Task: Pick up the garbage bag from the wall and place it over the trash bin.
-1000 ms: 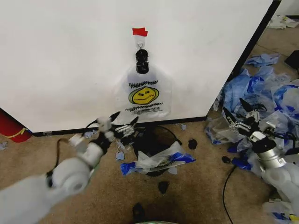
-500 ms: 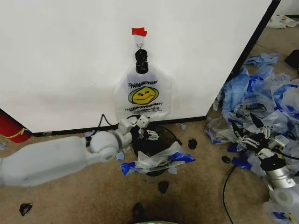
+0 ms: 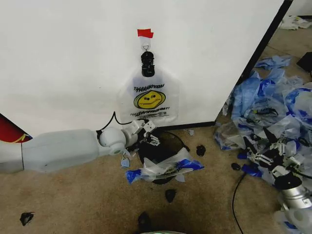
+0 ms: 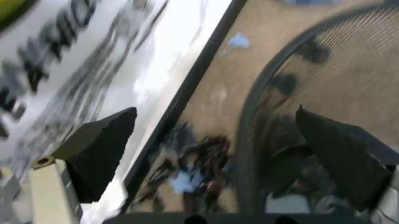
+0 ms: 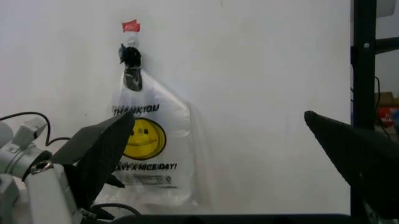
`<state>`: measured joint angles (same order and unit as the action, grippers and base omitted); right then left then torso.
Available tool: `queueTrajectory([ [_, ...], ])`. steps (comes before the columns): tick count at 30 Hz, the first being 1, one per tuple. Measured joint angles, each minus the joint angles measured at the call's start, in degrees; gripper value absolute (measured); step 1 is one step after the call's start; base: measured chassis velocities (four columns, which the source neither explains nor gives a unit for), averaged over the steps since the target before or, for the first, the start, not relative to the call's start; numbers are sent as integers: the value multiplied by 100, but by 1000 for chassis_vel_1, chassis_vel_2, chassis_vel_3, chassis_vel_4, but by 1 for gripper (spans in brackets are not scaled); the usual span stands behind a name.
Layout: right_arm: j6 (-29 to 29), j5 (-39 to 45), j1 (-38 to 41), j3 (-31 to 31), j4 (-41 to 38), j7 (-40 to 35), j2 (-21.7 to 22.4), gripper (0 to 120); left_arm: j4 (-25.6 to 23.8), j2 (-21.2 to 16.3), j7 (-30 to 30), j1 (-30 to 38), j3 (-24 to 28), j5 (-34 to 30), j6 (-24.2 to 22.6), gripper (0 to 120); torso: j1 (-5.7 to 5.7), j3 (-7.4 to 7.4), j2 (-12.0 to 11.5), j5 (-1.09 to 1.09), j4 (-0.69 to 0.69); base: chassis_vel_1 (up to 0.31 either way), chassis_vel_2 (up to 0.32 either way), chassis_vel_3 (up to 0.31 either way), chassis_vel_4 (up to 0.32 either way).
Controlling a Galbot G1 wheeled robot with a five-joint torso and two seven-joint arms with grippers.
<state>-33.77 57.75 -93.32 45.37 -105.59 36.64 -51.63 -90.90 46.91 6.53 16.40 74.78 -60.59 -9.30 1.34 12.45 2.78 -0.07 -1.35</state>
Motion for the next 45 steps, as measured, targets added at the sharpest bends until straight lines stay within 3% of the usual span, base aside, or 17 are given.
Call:
queueTrajectory([
  [6,-28,-77,-47,-25,-48,-1,-15,100,70,-29,-170,48,84,74,-281,95,0,0,0,0,0,0,0,0,0],
  [10,-42,-123,-48,-57,-72,-13,-29,100,64,-46,-211,47,127,105,-438,84,0,0,0,0,0,0,0,0,0],
  [21,-89,-239,-108,-204,-189,-56,-132,100,112,49,-370,17,189,225,-898,42,0,-1,0,1,-1,0,0,0,0],
  [24,-98,-241,-135,-185,-197,-61,-141,100,59,43,-387,46,195,241,-935,35,0,-1,0,1,-1,0,0,0,0],
  [28,-126,-246,-182,-172,-198,-64,-168,100,-217,-43,-287,122,260,188,-1020,18,0,-1,1,2,0,0,0,0,0],
  [32,-130,-268,-195,-175,-226,-70,-200,100,-594,-124,355,77,282,-317,-1147,7,0,-1,1,0,0,0,0,0,0],
  [36,-134,-295,-214,-198,-265,-101,-231,100,-1080,-240,1148,-166,109,-1251,-1409,0,-1,-2,2,1,0,0,0,0,0],
  [45,-137,-315,-248,-213,-282,-117,-232,100,-1542,-392,2004,-644,-440,-2477,-1324,0,-1,0,2,1,0,0,0,0,0],
])
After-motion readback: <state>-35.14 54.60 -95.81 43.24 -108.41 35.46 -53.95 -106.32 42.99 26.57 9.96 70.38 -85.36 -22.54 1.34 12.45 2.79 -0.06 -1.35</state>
